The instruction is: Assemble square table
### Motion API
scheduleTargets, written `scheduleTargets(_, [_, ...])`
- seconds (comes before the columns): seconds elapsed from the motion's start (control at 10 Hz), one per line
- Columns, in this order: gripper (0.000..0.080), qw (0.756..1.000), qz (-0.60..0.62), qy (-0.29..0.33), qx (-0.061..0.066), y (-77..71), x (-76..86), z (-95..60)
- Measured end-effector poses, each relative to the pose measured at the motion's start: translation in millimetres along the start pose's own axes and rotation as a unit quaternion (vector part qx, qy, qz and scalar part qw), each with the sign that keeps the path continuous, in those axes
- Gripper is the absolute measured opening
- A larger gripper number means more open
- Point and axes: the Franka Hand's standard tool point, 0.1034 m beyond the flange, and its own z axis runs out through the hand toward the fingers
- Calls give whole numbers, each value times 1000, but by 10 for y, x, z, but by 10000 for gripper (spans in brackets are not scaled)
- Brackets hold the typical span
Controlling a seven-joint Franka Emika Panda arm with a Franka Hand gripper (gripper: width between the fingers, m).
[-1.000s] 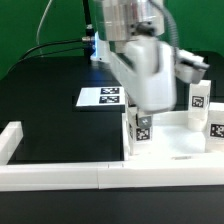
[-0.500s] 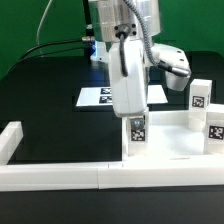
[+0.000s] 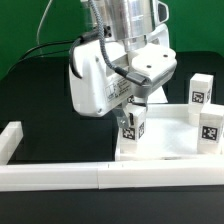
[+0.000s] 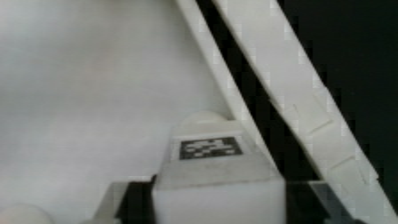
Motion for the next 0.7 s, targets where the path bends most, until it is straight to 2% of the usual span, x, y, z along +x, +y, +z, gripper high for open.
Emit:
scheduleTargets(0.1, [291, 1000, 0, 0, 0, 4, -2, 5])
scheduleTargets(0.2, [458, 1000, -9, 1, 0, 19, -18, -4])
scheduleTargets(0.3, [602, 999, -35, -1, -2, 106, -81, -44])
scheduleTargets(0.4, [602, 999, -52, -5, -2, 179, -129, -124])
scheduleTargets(0.5, [635, 998, -56, -12, -13, 289, -191, -257])
scheduleTargets(0.6, [647, 998, -58, -16, -31, 359, -238, -343])
scheduleTargets(0.7, [647, 998, -58, -16, -29, 346, -230, -328])
